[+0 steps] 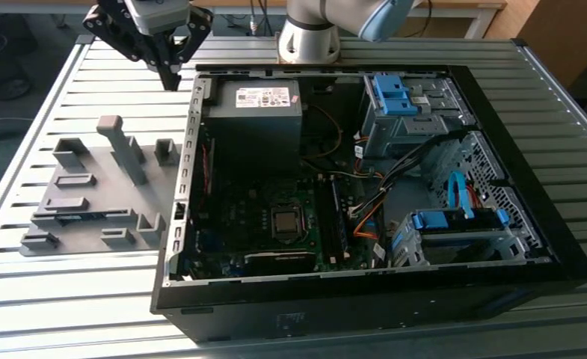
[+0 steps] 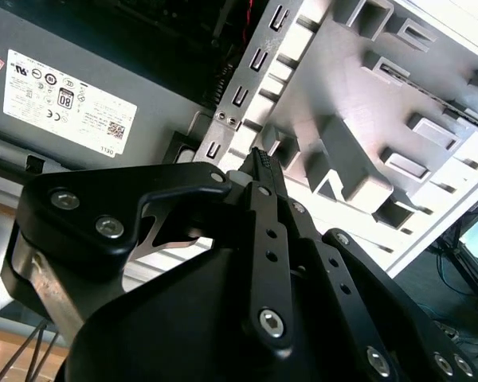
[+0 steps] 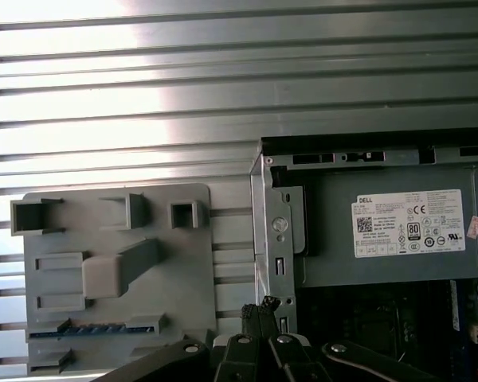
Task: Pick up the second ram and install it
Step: 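Reach for the second ram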
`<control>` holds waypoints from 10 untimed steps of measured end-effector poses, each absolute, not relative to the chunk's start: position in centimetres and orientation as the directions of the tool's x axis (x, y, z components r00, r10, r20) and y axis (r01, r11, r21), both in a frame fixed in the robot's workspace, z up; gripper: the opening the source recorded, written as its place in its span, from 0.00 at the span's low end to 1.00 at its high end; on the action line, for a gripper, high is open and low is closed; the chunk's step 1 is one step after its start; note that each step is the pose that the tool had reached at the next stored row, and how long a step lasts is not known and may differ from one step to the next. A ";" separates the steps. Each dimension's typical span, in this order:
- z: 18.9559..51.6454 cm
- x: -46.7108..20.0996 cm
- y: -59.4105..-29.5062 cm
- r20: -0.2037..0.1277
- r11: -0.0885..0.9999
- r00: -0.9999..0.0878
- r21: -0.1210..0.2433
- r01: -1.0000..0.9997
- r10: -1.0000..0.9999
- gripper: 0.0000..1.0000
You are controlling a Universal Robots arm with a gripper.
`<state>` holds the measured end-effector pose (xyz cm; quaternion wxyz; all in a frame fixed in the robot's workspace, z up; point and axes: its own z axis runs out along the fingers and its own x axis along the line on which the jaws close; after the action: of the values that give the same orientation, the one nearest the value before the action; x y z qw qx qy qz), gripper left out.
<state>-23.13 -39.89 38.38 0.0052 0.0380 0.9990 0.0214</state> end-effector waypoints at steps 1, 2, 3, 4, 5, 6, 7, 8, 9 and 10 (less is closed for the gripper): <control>38.4 -23.2 -39.9 -0.009 0.996 -0.997 0.043 0.076 0.076 0.11; 38.4 -23.3 -39.9 -0.009 0.996 -0.997 0.043 0.076 0.076 0.11; 38.4 -23.4 -39.9 -0.009 0.996 -0.997 0.043 0.076 0.076 0.11; 38.4 -23.4 -39.9 -0.009 0.996 -0.997 0.043 0.076 0.076 0.11; 38.4 -23.5 -39.9 -0.009 0.996 -0.997 0.043 0.076 0.076 0.11; 38.4 -23.6 -39.9 -0.009 0.996 -0.997 0.043 0.076 0.076 0.11; 38.4 -23.8 -39.9 -0.009 0.996 -0.997 0.043 0.076 0.076 0.11; 38.4 -23.9 -39.9 -0.009 0.996 -0.997 0.043 0.076 0.076 0.11; 38.4 -24.1 -39.9 -0.009 0.996 -0.997 0.043 0.076 0.076 0.11; 38.4 -24.2 -39.9 -0.009 0.996 -0.997 0.043 0.076 0.076 0.11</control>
<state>-24.22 -39.89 38.36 0.0053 0.0380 0.9990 0.0214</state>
